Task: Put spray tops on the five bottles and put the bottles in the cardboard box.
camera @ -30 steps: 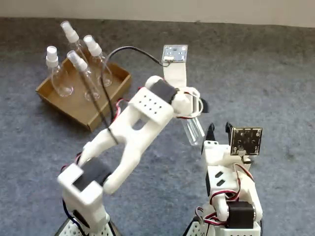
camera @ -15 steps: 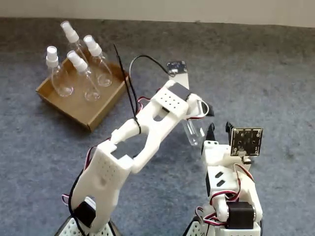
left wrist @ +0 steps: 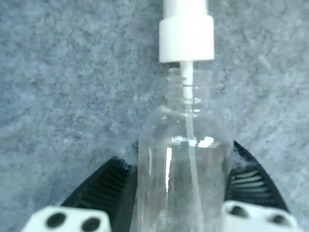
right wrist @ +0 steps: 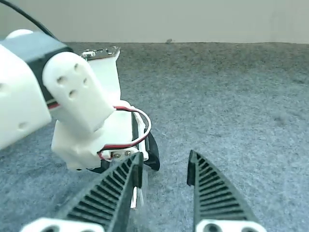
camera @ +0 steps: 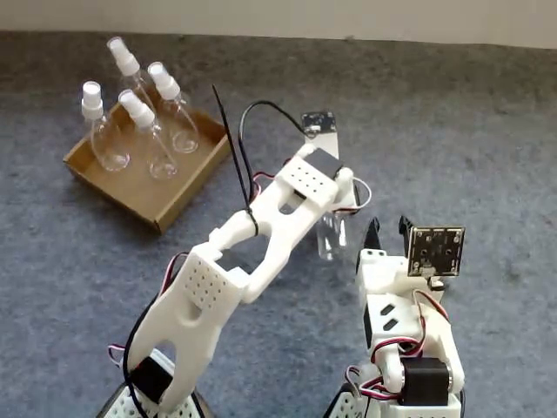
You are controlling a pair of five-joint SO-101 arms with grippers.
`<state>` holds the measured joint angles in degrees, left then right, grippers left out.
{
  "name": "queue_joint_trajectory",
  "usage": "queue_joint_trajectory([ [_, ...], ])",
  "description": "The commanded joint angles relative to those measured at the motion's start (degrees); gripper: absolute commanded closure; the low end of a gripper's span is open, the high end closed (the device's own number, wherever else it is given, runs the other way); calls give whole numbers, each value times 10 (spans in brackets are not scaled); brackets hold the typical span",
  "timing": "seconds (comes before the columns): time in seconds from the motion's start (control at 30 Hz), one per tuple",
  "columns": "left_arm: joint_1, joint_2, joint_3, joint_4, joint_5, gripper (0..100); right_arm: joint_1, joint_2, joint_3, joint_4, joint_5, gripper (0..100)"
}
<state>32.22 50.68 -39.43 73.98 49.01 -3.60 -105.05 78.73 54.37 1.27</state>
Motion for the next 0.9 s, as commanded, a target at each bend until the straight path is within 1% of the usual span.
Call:
queue_joint_trajectory([
  [0.0,-8,0,-20,27,-70,899,7,-3,-6,-18,8,860],
  [0.1,-16,-1,-20,59,-77,909,7,-3,-6,-18,8,860],
  [0.13,-22,-2,-20,72,-90,909,7,-3,-6,-18,8,860],
  [0.47,-80,-9,-21,160,-302,909,7,-3,-5,-18,8,860],
  [0.67,-80,-56,-20,236,-390,923,7,-3,-5,-18,8,860],
  [0.77,-94,-65,-17,245,-440,965,7,-3,-5,-18,8,860],
  [0.87,-115,-65,-17,251,-481,963,7,-3,-5,-18,8,860],
])
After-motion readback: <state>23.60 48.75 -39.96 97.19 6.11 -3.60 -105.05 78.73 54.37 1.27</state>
